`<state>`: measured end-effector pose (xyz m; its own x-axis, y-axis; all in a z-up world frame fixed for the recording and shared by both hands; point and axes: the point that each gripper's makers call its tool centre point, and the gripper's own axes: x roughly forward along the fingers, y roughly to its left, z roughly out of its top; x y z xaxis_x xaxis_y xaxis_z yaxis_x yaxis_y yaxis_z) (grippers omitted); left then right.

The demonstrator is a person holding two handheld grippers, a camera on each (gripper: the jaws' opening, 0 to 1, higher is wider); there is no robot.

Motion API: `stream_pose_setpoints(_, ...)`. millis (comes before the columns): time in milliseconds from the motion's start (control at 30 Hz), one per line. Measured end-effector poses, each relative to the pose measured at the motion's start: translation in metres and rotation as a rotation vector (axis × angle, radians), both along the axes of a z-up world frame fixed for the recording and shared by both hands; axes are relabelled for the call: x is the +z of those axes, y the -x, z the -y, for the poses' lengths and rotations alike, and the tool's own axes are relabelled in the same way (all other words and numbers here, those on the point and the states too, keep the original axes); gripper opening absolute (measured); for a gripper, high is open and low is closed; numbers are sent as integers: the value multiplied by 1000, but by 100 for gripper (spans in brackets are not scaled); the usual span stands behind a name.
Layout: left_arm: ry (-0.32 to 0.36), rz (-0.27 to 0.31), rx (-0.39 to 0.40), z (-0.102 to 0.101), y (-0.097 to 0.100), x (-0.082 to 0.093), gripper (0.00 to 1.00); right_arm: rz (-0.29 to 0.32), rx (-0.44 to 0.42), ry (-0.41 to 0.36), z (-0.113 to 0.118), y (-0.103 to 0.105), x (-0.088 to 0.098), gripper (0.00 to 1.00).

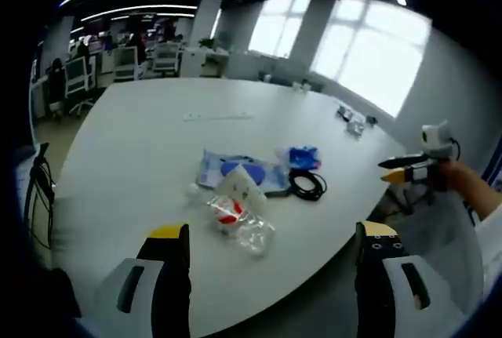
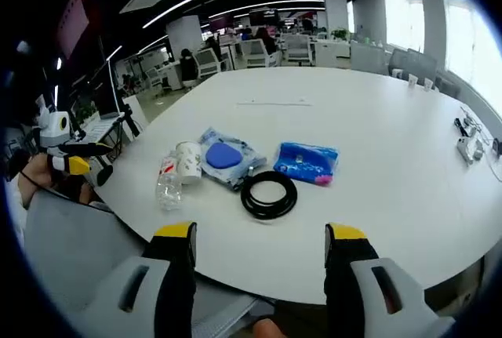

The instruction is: Arrange the tabletop items into an orderly group along one side of the table until the central work area is clear of visible clutter.

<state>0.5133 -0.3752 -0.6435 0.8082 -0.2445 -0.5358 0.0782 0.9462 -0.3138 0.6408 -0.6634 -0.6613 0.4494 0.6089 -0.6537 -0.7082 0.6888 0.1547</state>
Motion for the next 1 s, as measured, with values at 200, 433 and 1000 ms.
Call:
stream_pose_setpoints(200,17,11,14,-1,0,4,83,-23,3,13,-3,2,-8,63)
stream_pose_setpoints(433,41,17,26,-3,0,6,82,-32,15,19,-9,3,-11,62)
stream_pose_setpoints(1000,55,12,27,1,2,7,82,-56,27,28,-15,9,-22,62)
